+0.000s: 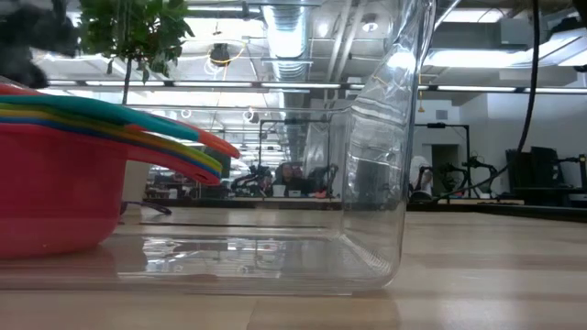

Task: Nest measuring cups in basket
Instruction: Stack the dark blue measuring cup on top of the orange measuring cup into the transparent bin

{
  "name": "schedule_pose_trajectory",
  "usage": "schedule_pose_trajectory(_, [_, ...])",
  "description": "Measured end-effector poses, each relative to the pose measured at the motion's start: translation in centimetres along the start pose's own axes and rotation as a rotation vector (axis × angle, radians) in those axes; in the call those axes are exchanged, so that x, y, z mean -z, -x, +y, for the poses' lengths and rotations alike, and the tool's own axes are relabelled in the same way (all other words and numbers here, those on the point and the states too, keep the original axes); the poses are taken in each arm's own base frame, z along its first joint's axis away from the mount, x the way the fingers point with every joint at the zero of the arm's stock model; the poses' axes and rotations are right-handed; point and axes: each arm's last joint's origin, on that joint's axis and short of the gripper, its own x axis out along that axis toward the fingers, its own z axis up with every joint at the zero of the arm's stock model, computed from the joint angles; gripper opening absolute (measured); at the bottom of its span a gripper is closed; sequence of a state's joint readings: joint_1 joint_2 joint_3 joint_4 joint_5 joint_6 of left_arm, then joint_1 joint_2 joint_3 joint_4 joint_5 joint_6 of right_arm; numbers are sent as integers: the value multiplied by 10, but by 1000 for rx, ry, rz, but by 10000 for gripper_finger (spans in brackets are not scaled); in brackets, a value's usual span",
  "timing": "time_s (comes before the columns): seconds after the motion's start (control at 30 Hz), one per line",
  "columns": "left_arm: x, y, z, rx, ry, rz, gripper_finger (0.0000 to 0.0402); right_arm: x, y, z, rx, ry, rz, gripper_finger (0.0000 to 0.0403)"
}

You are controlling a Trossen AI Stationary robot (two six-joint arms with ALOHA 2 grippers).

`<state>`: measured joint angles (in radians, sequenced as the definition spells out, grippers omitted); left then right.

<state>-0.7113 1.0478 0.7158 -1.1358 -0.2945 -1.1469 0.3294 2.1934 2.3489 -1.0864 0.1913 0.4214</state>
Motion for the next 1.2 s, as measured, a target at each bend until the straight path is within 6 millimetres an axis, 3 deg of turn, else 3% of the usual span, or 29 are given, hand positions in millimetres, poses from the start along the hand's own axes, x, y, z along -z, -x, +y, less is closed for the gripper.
schedule_pose_trajectory(0.13, [-5,-3,-1,-43,4,-181,0,15,41,-16,264,31,74,84])
schedule_pose_trajectory(0.23, [-10,-12,-2,-22,-10,-194,8,27,56,-23,396,36,136,74])
schedule_pose_trajectory(0.33, [-20,-16,-1,12,6,-195,35,35,64,-25,512,72,128,71])
schedule_pose_trajectory(0.4, [-28,-17,1,13,37,-199,59,39,80,-28,545,103,96,70])
schedule_pose_trajectory(0.47, [-36,-16,6,12,79,-186,86,46,91,-41,617,90,68,70])
schedule_pose_trajectory(0.57, [-45,-17,12,17,143,-160,122,70,109,-64,718,26,47,70])
schedule_pose_trajectory(0.7, [-52,-21,15,44,186,-102,152,117,135,-102,787,-187,-18,70])
schedule_pose_trajectory(0.9, [-57,-30,15,-4,45,-77,162,181,126,-130,638,-452,-196,70])
schedule_pose_trajectory(1.03, [-59,-36,13,-35,-47,-63,163,209,107,-139,512,-551,-301,70])
schedule_pose_trajectory(1.2, [-67,-48,14,-66,-38,-40,163,234,81,-148,437,-611,-329,70])
